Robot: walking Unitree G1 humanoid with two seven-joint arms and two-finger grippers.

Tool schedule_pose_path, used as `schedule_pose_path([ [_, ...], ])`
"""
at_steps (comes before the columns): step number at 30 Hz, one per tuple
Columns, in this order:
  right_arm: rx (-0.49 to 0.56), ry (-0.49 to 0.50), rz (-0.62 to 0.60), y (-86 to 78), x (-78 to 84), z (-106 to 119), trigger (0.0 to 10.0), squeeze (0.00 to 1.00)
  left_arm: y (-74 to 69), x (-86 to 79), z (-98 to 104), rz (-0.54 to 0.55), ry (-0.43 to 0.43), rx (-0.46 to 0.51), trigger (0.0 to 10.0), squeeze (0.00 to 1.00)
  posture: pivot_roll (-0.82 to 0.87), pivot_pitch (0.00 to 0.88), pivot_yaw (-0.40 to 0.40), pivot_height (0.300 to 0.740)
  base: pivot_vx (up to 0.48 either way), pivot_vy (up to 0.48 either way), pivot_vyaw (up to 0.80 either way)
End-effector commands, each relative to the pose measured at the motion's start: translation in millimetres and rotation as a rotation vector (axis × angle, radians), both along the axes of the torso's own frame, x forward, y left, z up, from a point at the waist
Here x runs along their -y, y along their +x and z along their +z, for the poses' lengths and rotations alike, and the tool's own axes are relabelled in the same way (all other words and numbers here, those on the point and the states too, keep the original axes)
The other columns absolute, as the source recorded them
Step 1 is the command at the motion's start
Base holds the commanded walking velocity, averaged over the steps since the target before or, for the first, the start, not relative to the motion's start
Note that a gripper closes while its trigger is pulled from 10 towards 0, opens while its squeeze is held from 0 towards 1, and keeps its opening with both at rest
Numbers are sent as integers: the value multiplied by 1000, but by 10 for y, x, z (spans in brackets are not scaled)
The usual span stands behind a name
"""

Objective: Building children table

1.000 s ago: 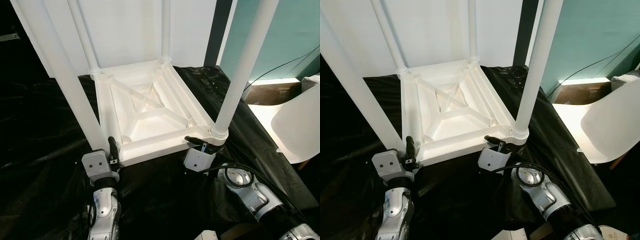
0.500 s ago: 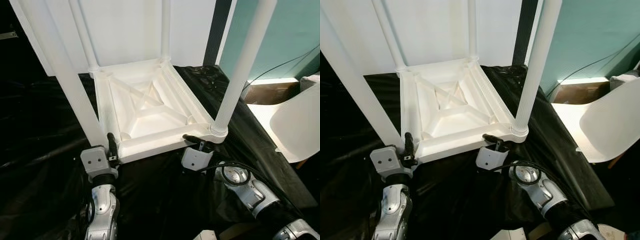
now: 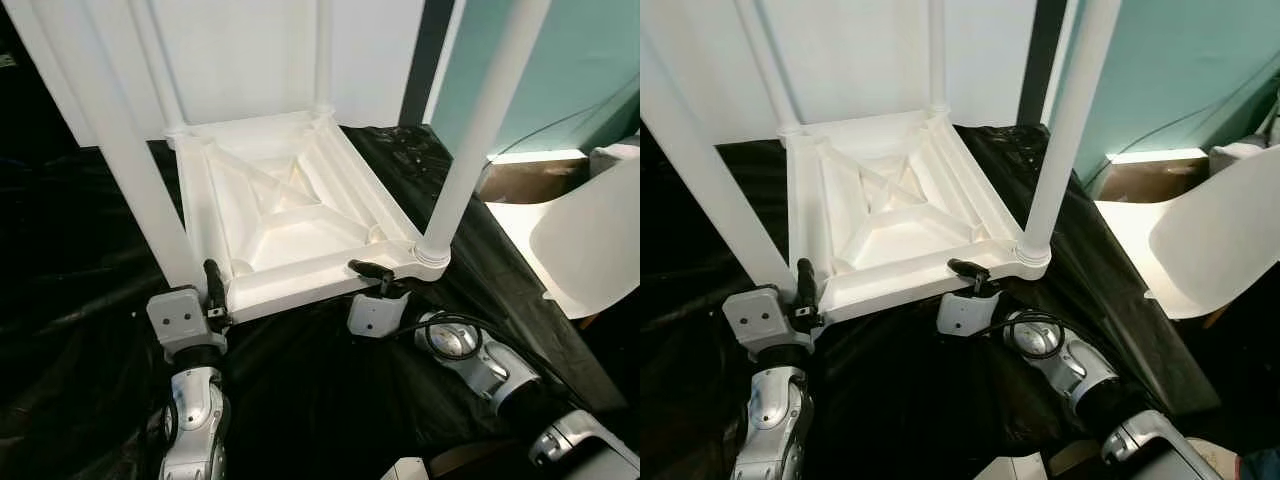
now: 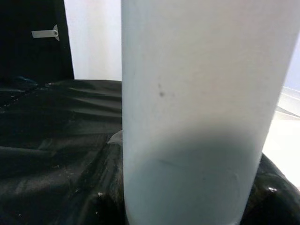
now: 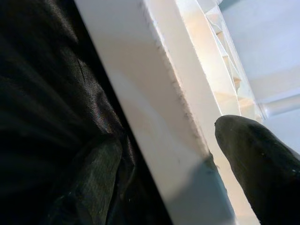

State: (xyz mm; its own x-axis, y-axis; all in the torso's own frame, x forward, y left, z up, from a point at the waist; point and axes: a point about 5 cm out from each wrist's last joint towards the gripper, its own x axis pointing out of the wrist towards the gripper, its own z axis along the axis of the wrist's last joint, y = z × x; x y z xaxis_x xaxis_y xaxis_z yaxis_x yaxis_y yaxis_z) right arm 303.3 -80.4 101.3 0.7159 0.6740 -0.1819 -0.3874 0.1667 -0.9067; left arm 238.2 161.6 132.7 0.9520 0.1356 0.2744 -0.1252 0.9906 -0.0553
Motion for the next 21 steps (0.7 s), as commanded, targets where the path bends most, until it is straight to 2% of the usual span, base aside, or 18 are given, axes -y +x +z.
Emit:
schedule_pose_path([
  [1,-49,-78,-16,-21,55,-173,10000,0,-30,69,396,-34,3,207,10000,0,20,0,-33,740,0,0,0],
  [3,-8,-173,14,32,14,-216,10000,0,-71,67,479,-26,-7,232,10000,0,30,0,-41,740,0,0,0],
  [7,33,-240,32,70,-26,-253,10000,0,-97,81,522,-24,-16,242,10000,0,35,0,-46,740,0,0,0],
  [10,50,-257,38,84,-40,-261,10000,0,-106,86,533,-25,-18,244,10000,0,35,0,-46,740,0,0,0],
  [12,109,-300,44,144,-68,-266,10000,0,-133,105,567,-28,-28,249,10000,0,41,0,-50,740,0,0,0],
  [18,161,-308,23,204,-85,-233,10000,0,-163,104,610,-28,-36,259,10000,0,43,0,-49,740,0,0,0],
  [21,195,-318,4,246,-91,-217,10000,0,-179,95,680,-25,-45,277,9569,0,43,0,-46,740,0,0,0],
])
